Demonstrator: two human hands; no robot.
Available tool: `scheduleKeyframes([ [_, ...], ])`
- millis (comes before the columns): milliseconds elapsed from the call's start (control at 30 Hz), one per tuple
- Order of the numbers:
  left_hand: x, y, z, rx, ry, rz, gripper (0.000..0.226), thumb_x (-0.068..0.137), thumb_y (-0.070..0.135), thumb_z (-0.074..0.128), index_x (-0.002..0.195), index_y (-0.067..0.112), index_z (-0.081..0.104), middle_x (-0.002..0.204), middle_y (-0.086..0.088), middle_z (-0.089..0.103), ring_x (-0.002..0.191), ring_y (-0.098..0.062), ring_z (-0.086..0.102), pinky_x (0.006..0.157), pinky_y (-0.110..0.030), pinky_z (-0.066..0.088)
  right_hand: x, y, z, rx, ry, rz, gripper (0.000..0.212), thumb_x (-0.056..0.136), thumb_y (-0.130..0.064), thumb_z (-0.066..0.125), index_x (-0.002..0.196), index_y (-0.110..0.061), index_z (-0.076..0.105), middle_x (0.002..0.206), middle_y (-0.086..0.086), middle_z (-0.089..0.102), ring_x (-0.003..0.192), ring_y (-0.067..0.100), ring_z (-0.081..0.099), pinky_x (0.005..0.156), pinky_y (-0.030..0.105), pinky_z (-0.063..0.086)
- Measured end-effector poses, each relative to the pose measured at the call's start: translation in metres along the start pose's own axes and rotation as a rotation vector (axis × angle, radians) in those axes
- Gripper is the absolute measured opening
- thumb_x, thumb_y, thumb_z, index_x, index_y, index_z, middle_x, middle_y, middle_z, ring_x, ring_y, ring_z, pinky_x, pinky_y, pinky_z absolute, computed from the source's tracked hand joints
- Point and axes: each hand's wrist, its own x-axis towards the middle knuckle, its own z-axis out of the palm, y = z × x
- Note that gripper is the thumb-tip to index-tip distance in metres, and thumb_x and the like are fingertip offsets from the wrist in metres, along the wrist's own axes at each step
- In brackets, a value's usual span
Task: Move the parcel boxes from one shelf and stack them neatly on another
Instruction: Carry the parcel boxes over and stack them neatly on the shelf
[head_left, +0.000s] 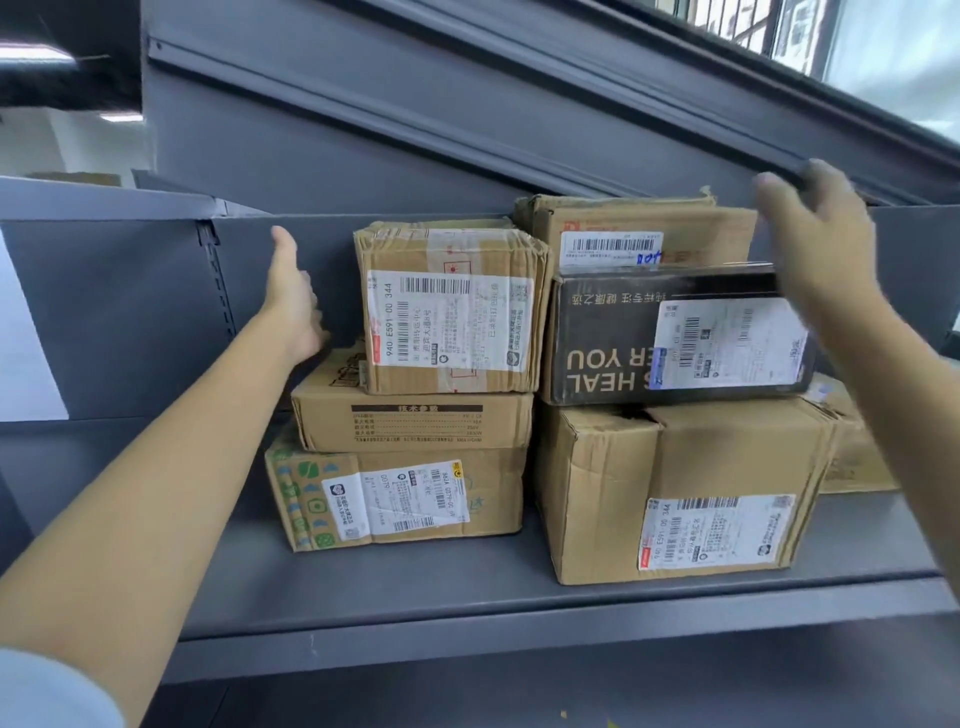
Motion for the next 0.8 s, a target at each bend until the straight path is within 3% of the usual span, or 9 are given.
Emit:
scheduleKeyframes([
  [100, 0.013, 0.008, -0.003, 0.002, 0.005, -0.028, 0.097, 0.078, 0.083, 0.022, 0.151, 0.021, 0.011, 0.158, -0.005, 0.013, 0.145, -0.028, 0.013, 0.117, -0.051, 0.009, 0.066, 0.016, -0.011, 0.084, -0.136, 0.367, 0.060, 0.079, -0.055, 0.058, 0.118, -0.009, 0.058, 0.094, 0.004, 0.052, 0.076, 0.016, 0.049, 0.081, 0.031, 0.037],
  [233, 0.056, 0.000, -0.004, 0.097, -0.090, -0.060, 0.102, 0.069, 0.089, 0.025, 0.136, 0.015, 0.046, 0.140, -0.011, 0.050, 0.127, -0.029, 0.048, 0.106, -0.047, 0.034, 0.096, 0.030, -0.006, 0.094, -0.424, 0.582, 0.083, 0.085, -0.060, 0.053, 0.137, 0.003, 0.037, 0.109, 0.016, 0.050, 0.099, 0.026, 0.055, 0.075, 0.029, 0.046],
  [333, 0.010, 0.000, 0.029, 0.163, -0.211, -0.032, 0.073, 0.092, 0.067, 0.008, 0.096, 0.016, 0.061, 0.085, -0.013, 0.074, 0.071, -0.022, 0.072, 0.069, -0.032, 0.052, 0.091, 0.028, 0.000, -0.029, -0.599, 0.489, 0.087, 0.066, -0.079, 0.054, 0.108, -0.003, 0.056, 0.084, 0.010, 0.070, 0.080, 0.021, 0.057, 0.070, 0.028, 0.044],
  [400, 0.003, -0.003, 0.038, 0.202, -0.243, 0.044, 0.061, 0.100, 0.051, 0.013, 0.096, 0.015, 0.061, 0.086, -0.020, 0.071, 0.063, -0.022, 0.071, 0.051, -0.020, 0.052, 0.088, 0.029, 0.005, -0.064, -0.660, 0.436, 0.085, 0.057, -0.084, 0.056, 0.102, -0.012, 0.061, 0.080, 0.005, 0.073, 0.084, 0.022, 0.060, 0.079, 0.033, 0.045],
  [533, -0.012, 0.001, 0.051, 0.197, -0.220, 0.155, 0.049, 0.105, 0.030, 0.022, 0.146, 0.004, 0.022, 0.118, 0.003, 0.066, 0.131, -0.034, 0.027, 0.105, -0.026, 0.029, 0.074, 0.020, 0.005, -0.090, -0.616, 0.415, 0.071, 0.071, -0.078, 0.053, 0.110, -0.020, 0.062, 0.124, 0.009, 0.062, 0.105, 0.026, 0.059, 0.096, 0.038, 0.041],
  [600, -0.017, -0.001, 0.057, 0.232, -0.186, 0.151, 0.048, 0.105, 0.031, 0.021, 0.140, 0.004, 0.041, 0.137, -0.017, 0.048, 0.112, -0.030, 0.058, 0.096, -0.019, 0.041, 0.070, 0.017, 0.006, -0.197, -0.496, 0.354, 0.079, 0.083, -0.068, 0.048, 0.138, -0.012, 0.044, 0.146, 0.011, 0.042, 0.129, 0.029, 0.044, 0.105, 0.038, 0.034],
  [667, -0.016, -0.001, 0.054, 0.231, -0.214, 0.137, 0.054, 0.103, 0.041, 0.016, 0.115, 0.008, 0.058, 0.109, -0.018, 0.065, 0.058, -0.012, 0.068, 0.061, -0.014, 0.051, 0.061, 0.012, 0.006, -0.344, -0.365, 0.106, 0.087, 0.089, -0.059, 0.048, 0.151, -0.008, 0.014, 0.158, 0.011, 0.016, 0.144, 0.026, 0.019, 0.114, 0.037, 0.019],
  [733, -0.008, 0.006, 0.047, 0.179, -0.259, 0.085, 0.063, 0.097, 0.058, 0.012, 0.101, 0.016, 0.059, 0.083, -0.007, 0.074, 0.067, -0.013, 0.069, 0.069, -0.026, 0.049, 0.054, 0.001, 0.010, -0.417, -0.326, -0.147, 0.087, 0.092, -0.054, 0.047, 0.152, -0.009, 0.004, 0.160, 0.010, 0.003, 0.147, 0.021, 0.004, 0.118, 0.038, 0.008],
  [800, 0.006, 0.012, 0.040, 0.149, -0.285, 0.087, 0.068, 0.092, 0.067, 0.016, 0.102, 0.018, 0.062, 0.105, -0.009, 0.071, 0.095, -0.021, 0.066, 0.090, -0.035, 0.047, 0.054, -0.006, 0.020, -0.490, -0.416, -0.239, 0.087, 0.091, -0.056, 0.047, 0.152, -0.010, 0.005, 0.160, 0.010, 0.001, 0.147, 0.021, 0.002, 0.119, 0.041, 0.006],
])
